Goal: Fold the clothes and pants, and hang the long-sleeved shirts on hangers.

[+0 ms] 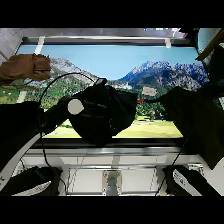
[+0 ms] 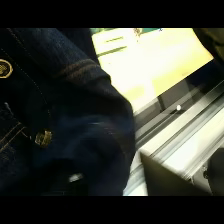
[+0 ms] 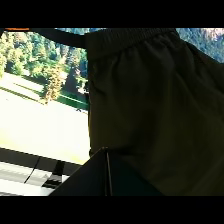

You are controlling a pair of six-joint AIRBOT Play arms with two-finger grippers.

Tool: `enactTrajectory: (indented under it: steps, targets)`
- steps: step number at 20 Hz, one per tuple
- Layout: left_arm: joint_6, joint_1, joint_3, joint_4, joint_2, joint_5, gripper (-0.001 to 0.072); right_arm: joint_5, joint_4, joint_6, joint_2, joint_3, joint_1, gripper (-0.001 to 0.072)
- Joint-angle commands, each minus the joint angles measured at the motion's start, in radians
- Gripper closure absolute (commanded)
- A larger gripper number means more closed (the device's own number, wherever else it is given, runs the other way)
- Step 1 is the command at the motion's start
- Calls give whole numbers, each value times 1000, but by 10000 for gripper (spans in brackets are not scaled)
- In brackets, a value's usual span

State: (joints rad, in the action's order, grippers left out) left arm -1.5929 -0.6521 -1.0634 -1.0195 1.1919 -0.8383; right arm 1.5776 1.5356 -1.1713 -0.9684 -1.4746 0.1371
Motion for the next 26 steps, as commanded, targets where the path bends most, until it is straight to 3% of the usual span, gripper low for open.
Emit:
enactTrajectory:
  steps: [1, 4, 7, 8, 9, 10, 12, 14, 16, 20, 26]
  targets:
    - [31, 121, -43, -3, -42, -11, 158, -23, -101, -71, -1, 2, 0, 670]
    - [30, 356, -49, -122, -147, -45, 158, -16, -388, -96, 0, 57, 0, 517]
    - [30, 560, -45, -290, -146, -167, 158, -10, -535, -96, 0, 228, -32, 494]
    - [30, 624, -36, -313, -125, -180, 158, -24, -541, -97, 0, 301, -53, 391]
    - [30, 677, -33, -311, -97, -185, 159, -55, -543, -110, 0, 385, -79, 150]
    - [31, 723, -33, -308, -60, -183, 158, -117, -543, -122, 0, 466, -103, 112]
    - [35, 771, -34, -294, 21, -174, 158, -269, -561, -158, -1, 591, -140, 112]
    - [125, 779, -38, -241, 111, -172, 158, -387, -627, -175, -2, 677, -162, 113]
    - [168, 779, -49, -212, 203, -166, 158, -394, -668, -175, -10, 704, -164, 113]
    - [119, 793, -124, -206, 347, -131, 158, -385, -668, -175, -13, 704, -164, 117]
    - [119, 785, -191, -178, 463, -127, 158, -392, -668, -175, -15, 704, -164, 116]
